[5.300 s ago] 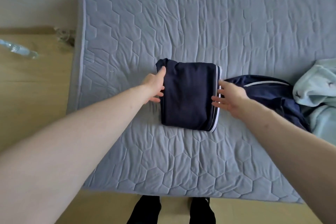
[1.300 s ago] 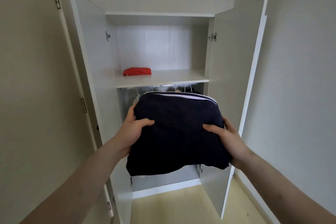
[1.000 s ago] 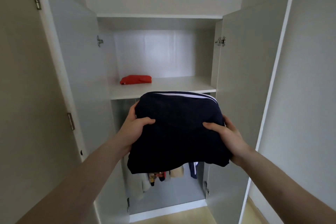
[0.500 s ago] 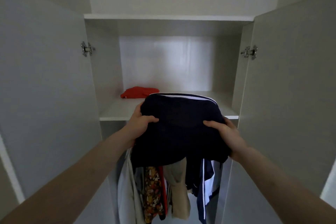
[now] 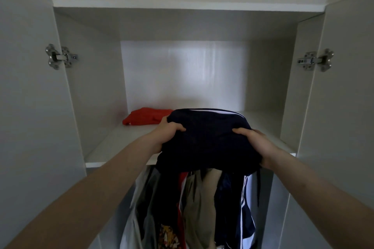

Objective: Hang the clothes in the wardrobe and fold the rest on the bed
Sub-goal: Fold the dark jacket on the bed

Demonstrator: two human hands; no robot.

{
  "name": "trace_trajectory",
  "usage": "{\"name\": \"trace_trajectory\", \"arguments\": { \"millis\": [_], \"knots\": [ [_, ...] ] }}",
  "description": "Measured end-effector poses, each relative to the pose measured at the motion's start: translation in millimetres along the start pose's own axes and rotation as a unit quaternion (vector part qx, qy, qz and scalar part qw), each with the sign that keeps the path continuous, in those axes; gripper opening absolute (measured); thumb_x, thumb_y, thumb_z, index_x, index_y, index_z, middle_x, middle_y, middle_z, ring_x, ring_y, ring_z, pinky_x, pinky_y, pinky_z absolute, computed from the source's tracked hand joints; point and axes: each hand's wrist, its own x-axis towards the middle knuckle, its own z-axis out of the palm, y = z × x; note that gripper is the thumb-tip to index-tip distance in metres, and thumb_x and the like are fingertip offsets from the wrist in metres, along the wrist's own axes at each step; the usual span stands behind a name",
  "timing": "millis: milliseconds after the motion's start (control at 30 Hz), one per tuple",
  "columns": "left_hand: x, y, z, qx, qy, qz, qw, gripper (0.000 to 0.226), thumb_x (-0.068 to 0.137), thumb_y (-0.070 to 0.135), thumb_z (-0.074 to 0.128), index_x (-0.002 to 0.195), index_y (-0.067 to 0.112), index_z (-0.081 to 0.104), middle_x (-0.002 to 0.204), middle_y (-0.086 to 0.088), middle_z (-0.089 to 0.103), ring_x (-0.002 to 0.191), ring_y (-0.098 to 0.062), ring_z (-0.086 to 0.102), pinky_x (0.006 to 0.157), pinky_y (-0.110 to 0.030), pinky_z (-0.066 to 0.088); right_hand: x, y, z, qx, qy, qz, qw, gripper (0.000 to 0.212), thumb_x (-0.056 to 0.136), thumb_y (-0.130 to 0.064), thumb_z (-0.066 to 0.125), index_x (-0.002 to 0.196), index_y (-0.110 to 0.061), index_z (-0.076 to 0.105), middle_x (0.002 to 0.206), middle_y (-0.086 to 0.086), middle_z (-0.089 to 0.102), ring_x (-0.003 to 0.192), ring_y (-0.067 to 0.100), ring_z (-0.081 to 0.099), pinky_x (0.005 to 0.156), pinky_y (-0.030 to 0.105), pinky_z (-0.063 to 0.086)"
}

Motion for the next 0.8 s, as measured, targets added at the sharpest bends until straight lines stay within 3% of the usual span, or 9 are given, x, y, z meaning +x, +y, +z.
{"name": "trace_trajectory", "arguments": {
  "millis": [167,300,400,567,633,700,800],
  "knots": [
    [74.5,0.7,-10.5,0.008,-0.013,-0.016,1.000,0.052,0.082,0.013,0.070,0.130,0.019,0.053,0.113,-0.009,0.070,0.092,-0.028,0.073,0.062,-0.032,0.058,71.0,-2.7,14.6,-0.012,0.021,0.013,1.000,0.047,0.088,-0.031,0.077,0.127,-0.006,0.066,0.109,0.017,0.077,0.098,0.036,0.076,0.087,0.043,0.062],
    [119.3,-2.6,-12.4,0.004,-0.031,-0.021,0.999,0.044,0.078,0.011,0.071,0.119,0.018,0.058,0.106,-0.011,0.073,0.082,-0.027,0.076,0.056,-0.031,0.059,116.8,2.3,20.6,-0.016,0.042,0.016,0.999,0.067,0.088,-0.030,0.077,0.143,-0.002,0.052,0.124,0.022,0.070,0.108,0.038,0.072,0.098,0.050,0.058],
    [142.5,-7.9,-11.4,0.024,-0.044,-0.019,0.999,0.046,0.073,0.010,0.071,0.117,0.017,0.059,0.108,-0.013,0.073,0.088,-0.029,0.075,0.060,-0.034,0.060,139.6,5.9,23.3,-0.036,0.051,0.022,0.998,0.086,0.086,-0.030,0.080,0.154,-0.001,0.036,0.138,0.023,0.060,0.116,0.039,0.067,0.104,0.053,0.054],
    [180.5,-16.1,-12.0,0.046,-0.037,0.021,0.998,0.053,0.069,0.013,0.073,0.120,0.014,0.060,0.114,-0.015,0.072,0.093,-0.028,0.074,0.077,-0.039,0.062,160.2,8.0,25.4,-0.035,0.083,0.008,0.996,0.089,0.085,-0.023,0.081,0.159,-0.017,0.031,0.133,0.011,0.058,0.104,0.022,0.067,0.084,0.036,0.055],
    [189.2,-19.7,-14.8,0.107,-0.038,0.016,0.993,0.066,0.075,0.023,0.077,0.134,0.012,0.049,0.119,-0.009,0.068,0.100,-0.024,0.070,0.087,-0.038,0.058,163.9,7.6,26.2,-0.093,0.103,-0.013,0.990,0.083,0.088,-0.021,0.079,0.158,-0.019,0.035,0.147,0.011,0.052,0.120,0.026,0.062,0.099,0.037,0.051],
    [190.7,-25.8,-19.3,0.240,-0.037,0.002,0.970,0.087,0.084,0.041,0.075,0.152,0.012,0.029,0.134,-0.007,0.057,0.117,-0.027,0.062,0.099,-0.037,0.051,160.9,7.2,27.2,-0.195,0.134,-0.059,0.970,0.073,0.089,-0.022,0.078,0.154,-0.023,0.045,0.154,0.007,0.047,0.129,0.021,0.054,0.101,0.029,0.043],
    [178.0,-36.6,-23.4,0.461,-0.003,0.079,0.884,0.101,0.085,0.068,0.062,0.161,0.019,0.018,0.160,-0.011,0.029,0.145,-0.035,0.035,0.118,-0.041,0.033,148.7,16.1,35.0,-0.335,0.129,-0.166,0.919,0.058,0.088,-0.028,0.078,0.143,-0.030,0.059,0.148,-0.003,0.051,0.135,0.015,0.050,0.107,0.021,0.035]
  ]
}}
